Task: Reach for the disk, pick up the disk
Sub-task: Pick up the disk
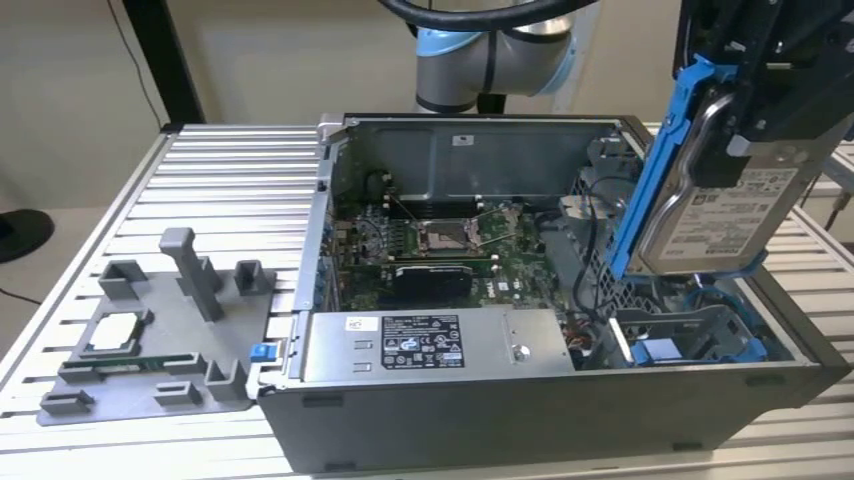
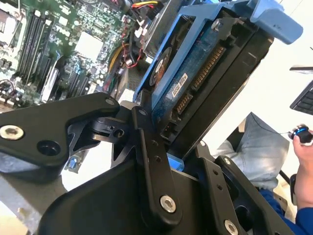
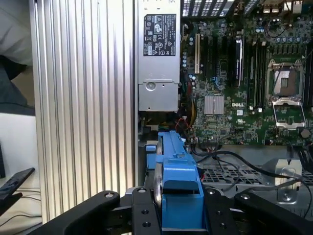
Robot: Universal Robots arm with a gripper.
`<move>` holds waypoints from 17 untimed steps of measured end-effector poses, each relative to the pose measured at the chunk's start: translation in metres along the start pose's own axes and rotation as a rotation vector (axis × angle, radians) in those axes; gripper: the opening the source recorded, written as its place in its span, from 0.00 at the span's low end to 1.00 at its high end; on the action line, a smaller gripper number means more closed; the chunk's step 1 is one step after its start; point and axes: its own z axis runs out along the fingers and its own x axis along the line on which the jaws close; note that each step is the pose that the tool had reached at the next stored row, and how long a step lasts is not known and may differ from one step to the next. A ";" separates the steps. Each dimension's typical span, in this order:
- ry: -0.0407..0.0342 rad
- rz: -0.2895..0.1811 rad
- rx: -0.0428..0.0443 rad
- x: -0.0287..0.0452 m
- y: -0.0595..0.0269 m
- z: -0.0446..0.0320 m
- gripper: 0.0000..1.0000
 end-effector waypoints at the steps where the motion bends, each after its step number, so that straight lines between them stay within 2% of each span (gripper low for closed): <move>1: 0.0000 0.000 -0.0001 0.0000 -0.0033 0.0001 0.00; 5: 0.0002 0.000 -0.0010 0.0011 -0.0175 0.0003 0.00; 8: -0.0001 0.000 -0.0019 0.0067 -0.0228 0.0008 0.00; 11: -0.0008 0.000 -0.0033 0.0130 -0.0254 0.0013 0.00; 17: -0.0008 0.000 -0.0035 0.0140 -0.0256 0.0013 0.00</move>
